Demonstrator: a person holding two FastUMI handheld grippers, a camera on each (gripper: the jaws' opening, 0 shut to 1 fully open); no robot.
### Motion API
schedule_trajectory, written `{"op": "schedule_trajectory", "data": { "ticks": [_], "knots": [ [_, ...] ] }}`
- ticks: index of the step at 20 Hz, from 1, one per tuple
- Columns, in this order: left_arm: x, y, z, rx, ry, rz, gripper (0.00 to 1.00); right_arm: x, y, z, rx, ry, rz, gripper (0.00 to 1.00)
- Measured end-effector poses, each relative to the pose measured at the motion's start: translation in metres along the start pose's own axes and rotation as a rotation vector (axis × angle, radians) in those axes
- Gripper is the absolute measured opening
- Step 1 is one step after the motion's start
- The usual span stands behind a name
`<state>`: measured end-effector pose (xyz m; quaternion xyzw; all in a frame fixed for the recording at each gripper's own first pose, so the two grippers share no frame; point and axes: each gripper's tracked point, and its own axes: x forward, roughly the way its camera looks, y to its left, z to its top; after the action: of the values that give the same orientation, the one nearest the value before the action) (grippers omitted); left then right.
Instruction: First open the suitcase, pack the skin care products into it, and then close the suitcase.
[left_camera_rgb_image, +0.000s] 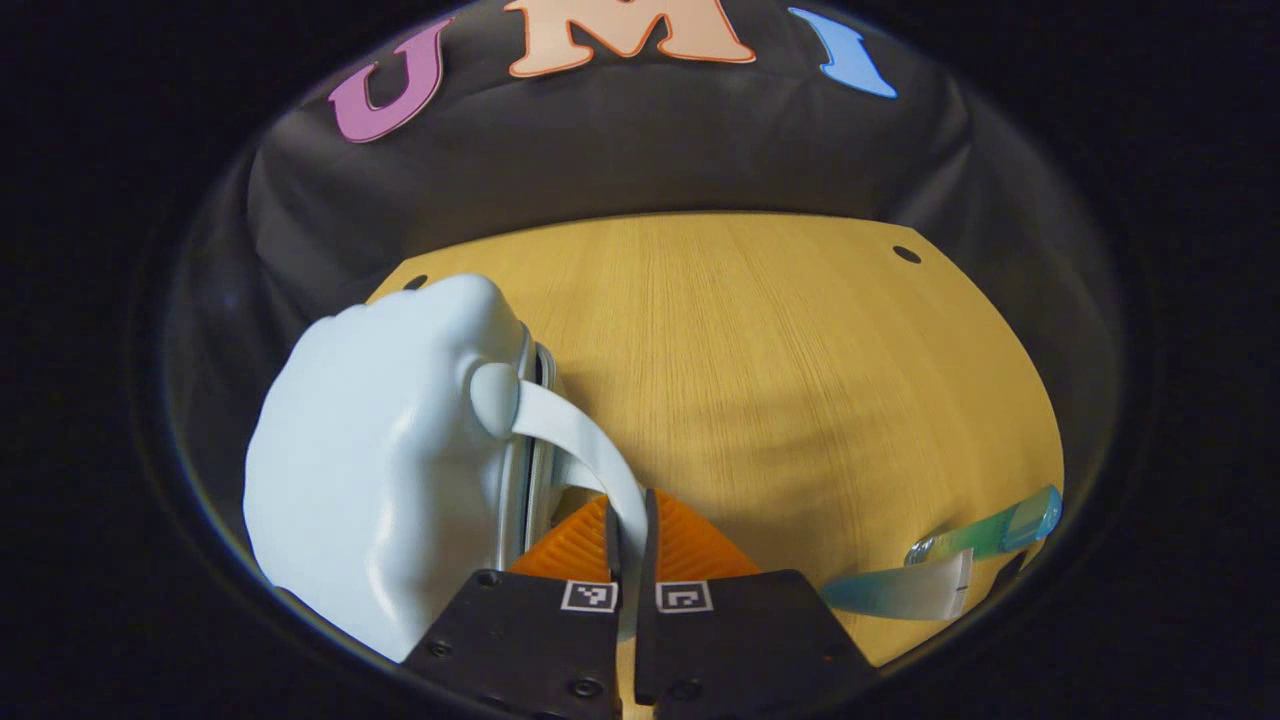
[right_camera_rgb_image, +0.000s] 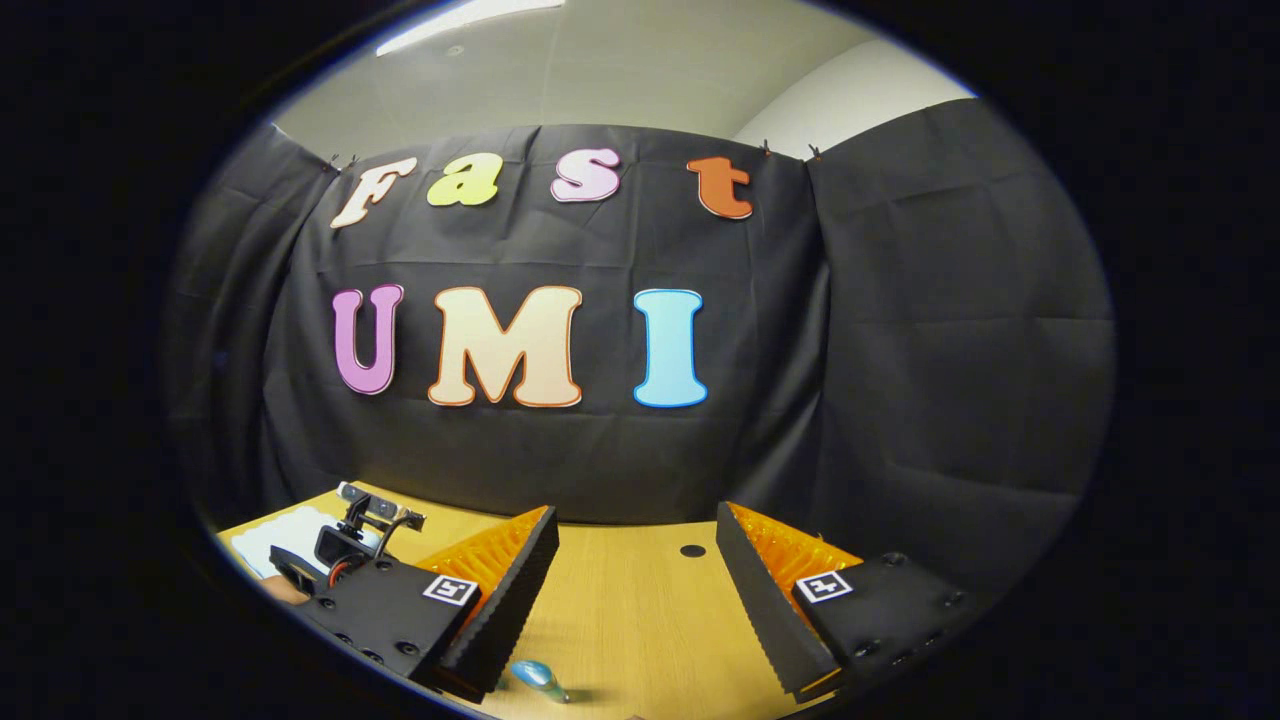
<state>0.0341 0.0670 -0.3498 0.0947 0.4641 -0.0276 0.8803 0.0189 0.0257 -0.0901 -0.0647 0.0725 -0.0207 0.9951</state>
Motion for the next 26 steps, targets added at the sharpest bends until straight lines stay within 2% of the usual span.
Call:
{"op": "schedule_trajectory", "data": {
  "ticks": [3,8,9,12,19,22,26],
  "knots": [
    [-0.011,-0.001,0.006,-0.015,-0.01,-0.028,0.0,0.001,0.002,0.0,0.016,-0.007,0.012,0.99],
    [-0.037,0.008,0.027,-0.002,-0.054,-0.021,0.0,0.003,0.016,0.0,0.034,-0.011,0.049,0.96],
    [-0.042,0.011,0.033,-0.009,-0.065,-0.025,0.0,0.004,0.02,0.001,0.035,-0.012,0.057,1.0],
    [-0.064,0.022,0.047,-0.038,-0.094,-0.031,0.0,0.004,0.031,-0.001,0.041,-0.013,0.077,0.99],
    [-0.113,0.079,0.096,-0.078,-0.215,-0.022,0.0,0.004,0.069,-0.006,0.055,-0.001,0.118,0.99],
    [-0.129,0.114,0.113,-0.081,-0.291,0.016,0.0,0.003,0.092,-0.008,0.05,0.003,0.135,0.99],
    [-0.143,0.161,0.123,-0.067,-0.31,0.019,0.0,0.002,0.127,0.0,0.047,-0.015,0.145,0.99]
  ]
}}
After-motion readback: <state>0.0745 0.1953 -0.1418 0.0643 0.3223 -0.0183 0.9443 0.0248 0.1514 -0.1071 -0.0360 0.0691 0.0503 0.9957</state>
